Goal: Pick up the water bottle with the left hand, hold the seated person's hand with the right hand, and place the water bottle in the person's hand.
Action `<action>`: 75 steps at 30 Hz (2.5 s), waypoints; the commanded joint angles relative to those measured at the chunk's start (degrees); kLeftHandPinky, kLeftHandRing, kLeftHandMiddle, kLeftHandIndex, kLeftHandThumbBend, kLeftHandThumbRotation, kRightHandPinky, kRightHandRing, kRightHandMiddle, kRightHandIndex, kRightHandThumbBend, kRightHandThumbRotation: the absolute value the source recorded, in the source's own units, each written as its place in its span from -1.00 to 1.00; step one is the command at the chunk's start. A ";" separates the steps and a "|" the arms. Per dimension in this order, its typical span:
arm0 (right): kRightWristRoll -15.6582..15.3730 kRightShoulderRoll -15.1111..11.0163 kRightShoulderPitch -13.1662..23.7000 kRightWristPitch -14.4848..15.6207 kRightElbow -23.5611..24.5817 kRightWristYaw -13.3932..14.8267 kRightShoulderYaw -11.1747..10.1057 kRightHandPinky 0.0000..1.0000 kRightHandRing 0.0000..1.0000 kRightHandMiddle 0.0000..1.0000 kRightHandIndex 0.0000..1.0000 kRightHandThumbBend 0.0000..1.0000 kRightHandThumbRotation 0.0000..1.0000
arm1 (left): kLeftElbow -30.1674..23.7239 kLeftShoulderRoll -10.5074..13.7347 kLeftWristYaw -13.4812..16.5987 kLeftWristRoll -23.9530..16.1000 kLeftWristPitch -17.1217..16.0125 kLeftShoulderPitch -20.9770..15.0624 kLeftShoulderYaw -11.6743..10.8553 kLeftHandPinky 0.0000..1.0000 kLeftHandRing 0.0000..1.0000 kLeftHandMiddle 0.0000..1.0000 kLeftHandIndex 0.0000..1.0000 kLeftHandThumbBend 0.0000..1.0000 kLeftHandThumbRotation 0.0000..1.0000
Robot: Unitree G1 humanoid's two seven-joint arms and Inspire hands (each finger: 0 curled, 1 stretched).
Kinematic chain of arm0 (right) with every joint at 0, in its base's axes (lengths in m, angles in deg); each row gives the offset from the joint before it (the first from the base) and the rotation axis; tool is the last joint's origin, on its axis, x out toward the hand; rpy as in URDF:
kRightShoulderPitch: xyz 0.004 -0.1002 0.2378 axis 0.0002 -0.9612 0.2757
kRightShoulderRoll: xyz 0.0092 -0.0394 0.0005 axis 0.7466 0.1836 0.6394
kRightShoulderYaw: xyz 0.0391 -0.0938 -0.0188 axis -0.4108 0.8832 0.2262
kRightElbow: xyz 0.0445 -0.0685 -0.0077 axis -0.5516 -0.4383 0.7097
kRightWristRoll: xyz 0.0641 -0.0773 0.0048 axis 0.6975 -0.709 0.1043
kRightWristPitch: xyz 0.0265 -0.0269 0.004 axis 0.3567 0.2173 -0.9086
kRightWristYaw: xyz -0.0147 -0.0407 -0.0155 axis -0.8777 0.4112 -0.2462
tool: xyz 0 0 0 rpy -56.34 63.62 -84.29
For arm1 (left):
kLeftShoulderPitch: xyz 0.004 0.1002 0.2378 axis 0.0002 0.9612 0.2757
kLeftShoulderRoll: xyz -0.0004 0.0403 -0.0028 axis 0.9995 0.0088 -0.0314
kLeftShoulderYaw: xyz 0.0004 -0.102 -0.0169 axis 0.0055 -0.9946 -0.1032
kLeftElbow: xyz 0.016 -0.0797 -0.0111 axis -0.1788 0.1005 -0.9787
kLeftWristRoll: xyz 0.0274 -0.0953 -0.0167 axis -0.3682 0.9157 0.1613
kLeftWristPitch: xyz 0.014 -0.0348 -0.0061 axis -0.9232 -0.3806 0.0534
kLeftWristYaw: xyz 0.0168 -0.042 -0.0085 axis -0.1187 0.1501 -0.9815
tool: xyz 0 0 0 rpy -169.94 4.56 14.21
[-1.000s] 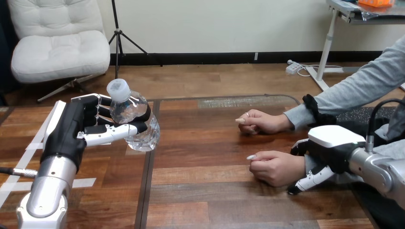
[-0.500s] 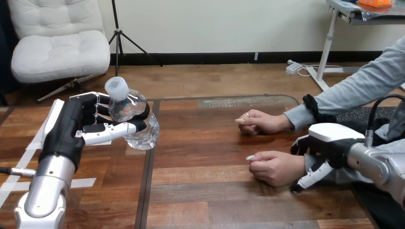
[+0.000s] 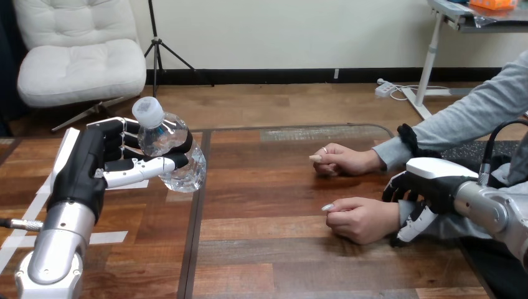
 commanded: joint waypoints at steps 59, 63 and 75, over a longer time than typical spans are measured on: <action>1.75 0.77 1.02 0.73 -1.04 -2.37 -0.05 -0.32 -0.21 -0.08 -0.11 0.51 -1.00 | -3.68 1.65 0.32 0.31 -2.94 -1.70 -2.22 -0.40 -0.28 -0.18 -0.14 0.34 -1.00; 1.59 0.64 0.84 -0.03 -0.91 -1.47 0.00 -0.34 -0.23 -0.11 -0.13 0.49 -1.00 | -3.50 1.64 0.21 0.49 -3.21 -1.66 -2.26 -0.39 -0.28 -0.18 -0.13 0.34 -1.00; -0.52 0.35 0.50 -1.78 -0.64 3.50 1.12 -0.65 -0.53 -0.40 -0.36 0.36 -1.00 | -3.91 1.06 0.35 1.15 -2.37 -1.55 -2.42 -0.39 -0.28 -0.18 -0.14 0.33 -1.00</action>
